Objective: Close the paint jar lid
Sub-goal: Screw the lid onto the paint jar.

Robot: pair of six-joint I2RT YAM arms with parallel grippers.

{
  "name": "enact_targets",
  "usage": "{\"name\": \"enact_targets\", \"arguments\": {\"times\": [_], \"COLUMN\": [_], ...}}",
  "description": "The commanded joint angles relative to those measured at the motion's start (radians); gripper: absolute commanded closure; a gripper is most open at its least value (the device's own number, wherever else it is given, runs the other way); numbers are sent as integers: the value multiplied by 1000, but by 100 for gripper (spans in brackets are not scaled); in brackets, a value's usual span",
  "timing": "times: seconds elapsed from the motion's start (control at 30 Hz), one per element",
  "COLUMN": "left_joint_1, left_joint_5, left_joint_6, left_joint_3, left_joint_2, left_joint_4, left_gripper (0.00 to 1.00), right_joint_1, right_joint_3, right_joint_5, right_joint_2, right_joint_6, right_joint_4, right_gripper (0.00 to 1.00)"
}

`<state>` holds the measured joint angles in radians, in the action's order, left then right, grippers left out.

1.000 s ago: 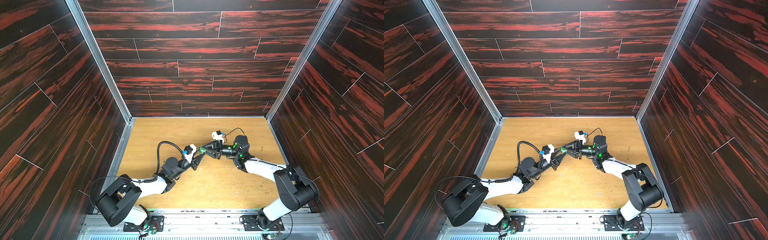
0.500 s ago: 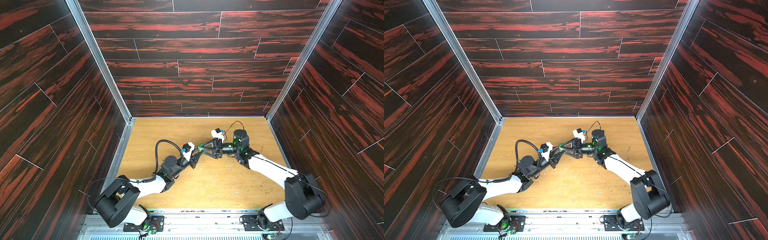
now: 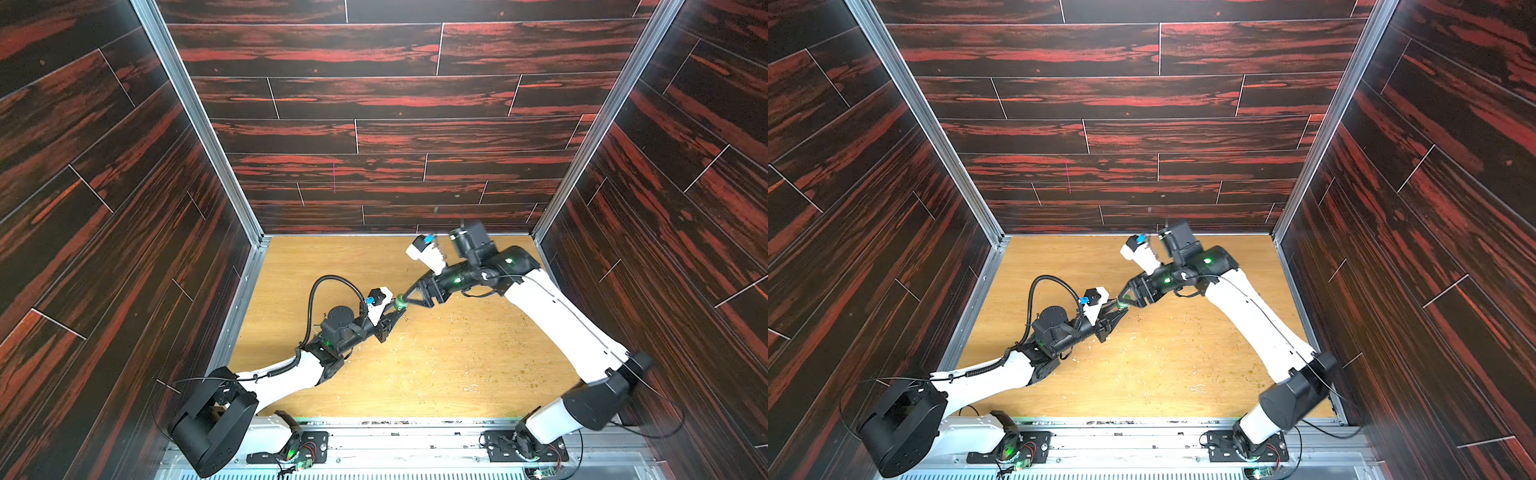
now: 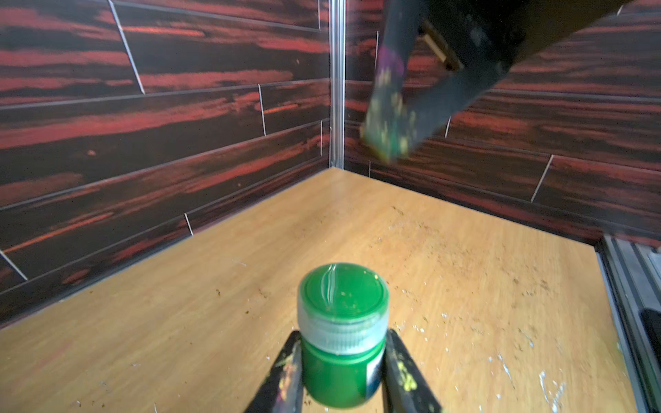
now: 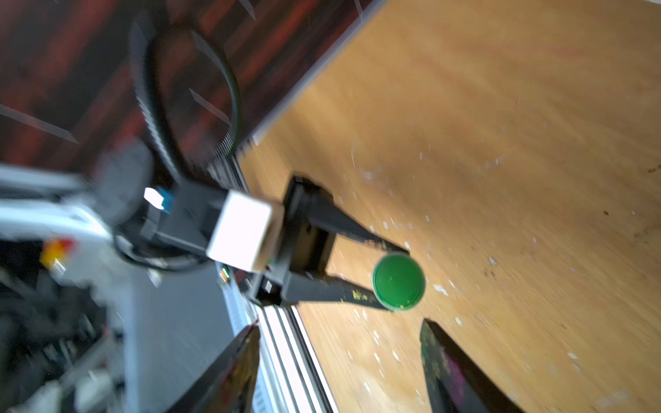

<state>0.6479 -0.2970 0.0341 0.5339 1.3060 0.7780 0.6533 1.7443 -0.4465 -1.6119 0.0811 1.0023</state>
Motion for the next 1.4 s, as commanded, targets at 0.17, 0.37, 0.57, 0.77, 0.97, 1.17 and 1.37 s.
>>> {"name": "enact_targets", "arguments": {"times": [0.17,0.37,0.57,0.77,0.97,1.17,1.37], "left_joint_1": [-4,-3,-4,-3,-3,-4,0], "left_joint_5": [-22,-22,-31,-36,-37,-37,33], "left_joint_6": [54,55,55,52,51,52,53], "left_joint_3": [38,40,41,41,43,56,82], "left_joint_2": [-35,-31,-30,-30,-27,-11,11], "left_joint_4": [-76,-69,-70,-68,-67,-73,-32], "left_gripper": [81,81,81,82,82,83,84], "right_joint_1": [26,30,30,29,31,38,65], "right_joint_3": [46,66,128,174,186,186,182], "right_joint_5": [143,123,102,93,85,71,140], "right_joint_2": [-105,-127,-184,-229,-248,-253,-275], "right_joint_6": [218,215,228,227,223,192,46], "right_joint_4": [213,193,210,216,207,197,168], "right_gripper": [29,29,30,35,48,63,69]}}
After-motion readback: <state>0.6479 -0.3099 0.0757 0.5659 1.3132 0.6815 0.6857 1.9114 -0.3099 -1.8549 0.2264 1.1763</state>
